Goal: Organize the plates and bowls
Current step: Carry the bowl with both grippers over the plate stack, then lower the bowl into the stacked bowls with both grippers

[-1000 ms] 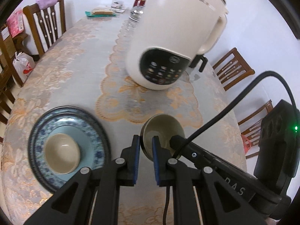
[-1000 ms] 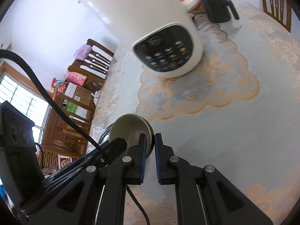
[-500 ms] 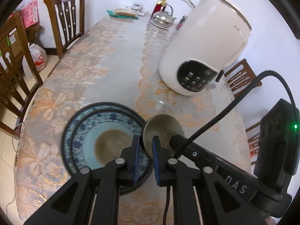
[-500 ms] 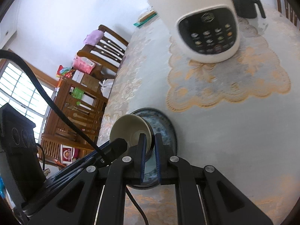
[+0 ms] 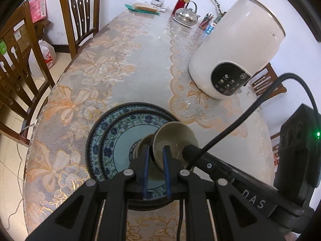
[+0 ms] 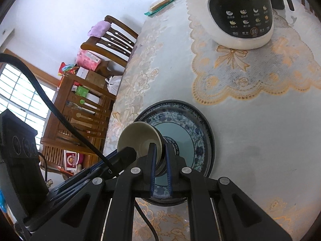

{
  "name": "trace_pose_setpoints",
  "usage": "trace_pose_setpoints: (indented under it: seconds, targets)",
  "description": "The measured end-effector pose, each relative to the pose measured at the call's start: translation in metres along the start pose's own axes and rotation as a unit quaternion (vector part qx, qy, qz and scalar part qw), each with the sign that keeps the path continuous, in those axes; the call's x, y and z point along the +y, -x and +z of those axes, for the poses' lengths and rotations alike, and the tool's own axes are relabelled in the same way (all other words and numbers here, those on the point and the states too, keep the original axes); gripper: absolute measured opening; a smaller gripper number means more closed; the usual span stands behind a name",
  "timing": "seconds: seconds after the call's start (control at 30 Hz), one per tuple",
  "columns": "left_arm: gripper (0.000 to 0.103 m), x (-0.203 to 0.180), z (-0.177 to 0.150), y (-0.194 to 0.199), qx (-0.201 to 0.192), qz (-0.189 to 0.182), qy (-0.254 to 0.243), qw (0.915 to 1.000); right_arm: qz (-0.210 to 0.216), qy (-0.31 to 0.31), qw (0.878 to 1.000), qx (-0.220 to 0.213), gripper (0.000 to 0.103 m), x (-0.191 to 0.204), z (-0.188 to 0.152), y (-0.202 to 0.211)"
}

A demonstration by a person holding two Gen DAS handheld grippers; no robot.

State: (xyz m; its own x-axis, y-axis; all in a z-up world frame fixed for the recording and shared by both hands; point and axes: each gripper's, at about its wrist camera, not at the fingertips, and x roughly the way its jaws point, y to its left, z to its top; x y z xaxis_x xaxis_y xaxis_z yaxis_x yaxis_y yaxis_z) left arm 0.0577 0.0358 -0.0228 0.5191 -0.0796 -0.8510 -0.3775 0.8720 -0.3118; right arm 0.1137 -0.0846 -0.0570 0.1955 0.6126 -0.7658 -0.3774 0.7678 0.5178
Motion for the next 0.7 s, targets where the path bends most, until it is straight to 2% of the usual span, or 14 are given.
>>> trace_pose_setpoints:
  seconds: [0.33, 0.57, 0.7]
  targets:
    - [0.012, 0.012, -0.001, -0.007, 0.014, -0.005, 0.01, 0.9998, -0.011, -0.003, 1.0, 0.005, 0.012, 0.004, -0.003, -0.008]
    - [0.013, 0.013, 0.0, -0.005, 0.017, -0.001, 0.001, 0.9999, -0.008, -0.007, 1.0, 0.002, 0.021, 0.005, -0.002, -0.007]
    - [0.026, 0.013, 0.001, 0.001, 0.01, 0.008, -0.009, 0.9999, -0.015, 0.002, 1.0, -0.008, 0.025, 0.006, -0.001, -0.001]
